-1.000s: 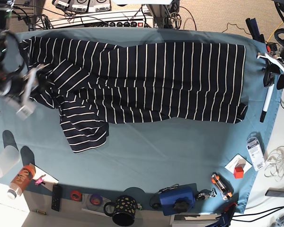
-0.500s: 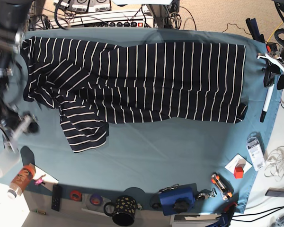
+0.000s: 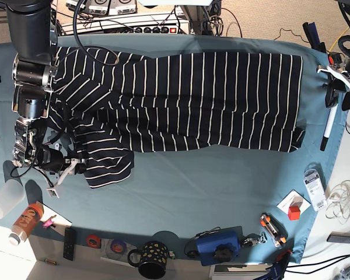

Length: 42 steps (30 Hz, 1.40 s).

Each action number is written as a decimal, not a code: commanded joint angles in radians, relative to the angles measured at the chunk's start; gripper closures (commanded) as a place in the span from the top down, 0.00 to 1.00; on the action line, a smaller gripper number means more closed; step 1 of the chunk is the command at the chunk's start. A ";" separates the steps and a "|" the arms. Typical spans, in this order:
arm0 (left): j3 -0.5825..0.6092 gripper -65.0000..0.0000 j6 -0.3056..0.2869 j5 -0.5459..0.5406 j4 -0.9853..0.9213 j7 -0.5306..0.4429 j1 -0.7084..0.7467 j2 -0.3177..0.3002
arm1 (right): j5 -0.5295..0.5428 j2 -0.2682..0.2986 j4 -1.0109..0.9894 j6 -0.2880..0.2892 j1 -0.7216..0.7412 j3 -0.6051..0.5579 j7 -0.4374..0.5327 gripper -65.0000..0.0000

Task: Layout the t-shirt on the table in an organized manner, then fold the t-shirt properly
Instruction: 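Grasp the striped sleeve with the right gripper and drag it along the table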

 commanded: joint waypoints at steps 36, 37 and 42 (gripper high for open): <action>0.623 0.00 0.027 0.106 -0.701 0.111 -0.731 -0.028 | 0.122 0.001 0.011 0.038 0.008 0.002 -0.179 0.30; 0.623 0.00 0.027 0.106 -0.690 0.112 -0.731 -0.028 | 0.122 0.001 0.011 0.038 0.008 0.002 -0.179 0.30; 0.590 0.00 0.026 0.101 -0.565 0.150 -0.730 -0.028 | 0.122 0.001 0.011 0.038 0.008 0.002 -0.179 0.30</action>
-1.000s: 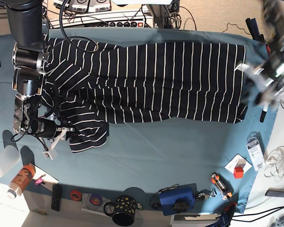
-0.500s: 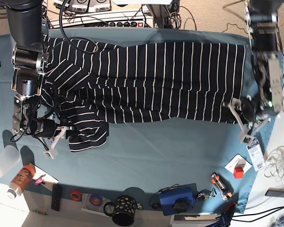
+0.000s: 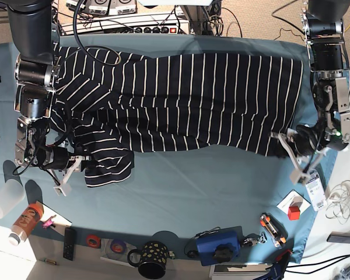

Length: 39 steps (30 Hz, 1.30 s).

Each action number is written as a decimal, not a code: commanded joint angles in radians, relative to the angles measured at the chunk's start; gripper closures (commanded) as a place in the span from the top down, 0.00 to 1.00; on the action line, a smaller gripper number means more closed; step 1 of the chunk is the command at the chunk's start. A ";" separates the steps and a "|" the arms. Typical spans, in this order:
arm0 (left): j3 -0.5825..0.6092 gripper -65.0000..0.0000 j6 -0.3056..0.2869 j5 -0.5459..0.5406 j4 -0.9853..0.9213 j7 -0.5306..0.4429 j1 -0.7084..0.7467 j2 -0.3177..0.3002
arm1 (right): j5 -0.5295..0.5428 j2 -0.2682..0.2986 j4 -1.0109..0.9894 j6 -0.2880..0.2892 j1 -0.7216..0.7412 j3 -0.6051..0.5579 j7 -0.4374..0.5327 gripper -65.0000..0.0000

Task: Layout the t-shirt on the table in an organized manner, then fold the t-shirt properly
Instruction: 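Grasp the striped sleeve with the right gripper and drag it along the table, then grasp the shirt edge with the left gripper near its corner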

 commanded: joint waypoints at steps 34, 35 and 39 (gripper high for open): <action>-0.404 0.58 -0.261 -0.554 0.221 0.129 0.475 -0.014 | -0.020 0.013 0.006 -0.008 0.017 0.000 -0.002 0.30; -0.419 0.58 -0.262 -0.563 0.239 0.129 0.468 -0.014 | -0.019 0.013 0.006 -0.008 0.017 0.000 -0.002 0.30; -0.463 0.58 -0.262 -0.566 0.293 0.110 0.425 -0.014 | -0.019 0.013 0.006 -0.008 0.017 0.000 -0.002 0.30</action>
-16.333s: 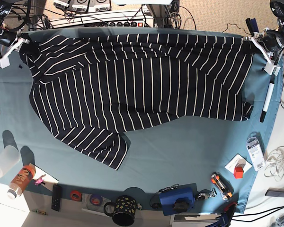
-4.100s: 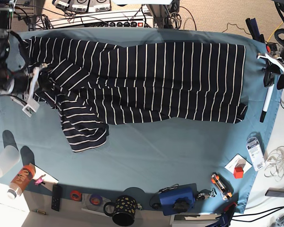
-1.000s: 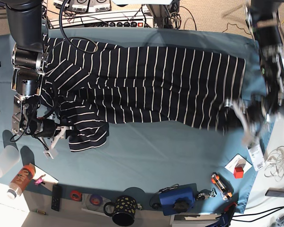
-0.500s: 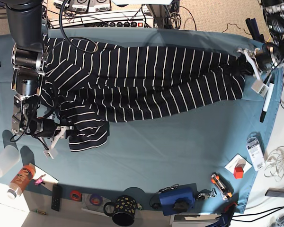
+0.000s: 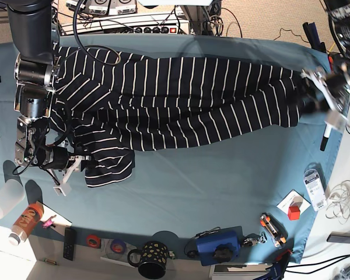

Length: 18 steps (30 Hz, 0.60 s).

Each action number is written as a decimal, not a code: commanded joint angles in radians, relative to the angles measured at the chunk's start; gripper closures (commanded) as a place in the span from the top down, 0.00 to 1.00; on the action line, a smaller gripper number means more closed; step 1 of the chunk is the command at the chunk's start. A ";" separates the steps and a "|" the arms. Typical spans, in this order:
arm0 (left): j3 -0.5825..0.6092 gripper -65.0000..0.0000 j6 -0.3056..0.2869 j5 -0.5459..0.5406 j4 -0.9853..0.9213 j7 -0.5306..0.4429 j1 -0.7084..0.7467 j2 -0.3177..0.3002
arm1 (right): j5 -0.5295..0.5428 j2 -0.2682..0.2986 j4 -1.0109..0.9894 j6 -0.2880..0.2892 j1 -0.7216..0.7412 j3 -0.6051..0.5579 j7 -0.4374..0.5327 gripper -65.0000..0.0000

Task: Layout the t-shirt on the table in an organized manner, then fold the t-shirt properly
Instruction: 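Grasp the shirt edge with the left gripper near its corner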

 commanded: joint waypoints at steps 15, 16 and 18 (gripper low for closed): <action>0.227 0.58 0.064 0.412 -0.181 -0.067 -0.201 -0.011 | -0.018 0.012 0.006 -0.008 0.018 0.000 -0.013 0.30; 0.240 0.58 0.084 0.433 -0.190 -0.066 -0.211 -0.011 | -0.018 0.012 0.006 -0.008 0.017 0.000 -0.014 0.30; 0.252 0.58 0.102 0.464 -0.196 -0.066 -0.223 -0.011 | -0.018 0.012 0.006 -0.008 0.018 0.000 -0.016 0.30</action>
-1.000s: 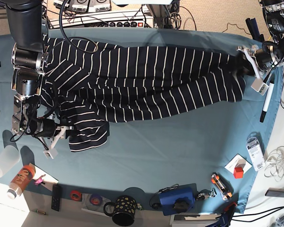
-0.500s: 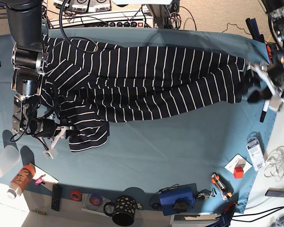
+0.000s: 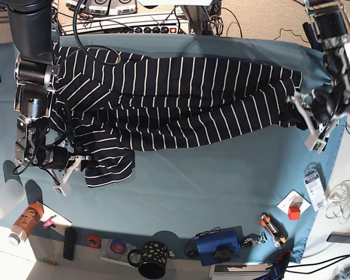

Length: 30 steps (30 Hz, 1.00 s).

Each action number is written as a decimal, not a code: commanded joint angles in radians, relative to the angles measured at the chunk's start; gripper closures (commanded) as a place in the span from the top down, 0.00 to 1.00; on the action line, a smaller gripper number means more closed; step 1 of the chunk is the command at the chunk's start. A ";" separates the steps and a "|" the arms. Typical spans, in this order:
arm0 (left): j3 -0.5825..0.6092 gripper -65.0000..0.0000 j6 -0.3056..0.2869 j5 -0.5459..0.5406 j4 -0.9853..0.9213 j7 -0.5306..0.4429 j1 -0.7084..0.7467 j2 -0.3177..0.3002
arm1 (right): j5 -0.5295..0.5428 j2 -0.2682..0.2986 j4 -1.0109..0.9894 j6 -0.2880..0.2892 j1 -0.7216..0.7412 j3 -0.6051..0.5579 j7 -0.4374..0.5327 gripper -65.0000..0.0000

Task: Layout the t-shirt on the table in an organized manner, then fold the t-shirt properly
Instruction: 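Grasp the shirt edge with the left gripper near its corner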

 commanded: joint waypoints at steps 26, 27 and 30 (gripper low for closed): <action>-0.006 0.00 0.051 0.021 0.049 -0.097 -0.106 -0.017 | -0.018 0.012 0.006 -0.008 0.019 0.000 0.068 0.30; -0.006 0.00 0.051 0.029 0.049 -0.120 -0.122 -0.017 | -0.018 0.012 0.006 -0.008 0.019 0.000 0.077 0.30; -0.005 0.00 0.051 0.079 0.039 -0.183 -0.166 -0.017 | -0.018 0.012 0.006 -0.008 0.019 0.000 0.089 0.30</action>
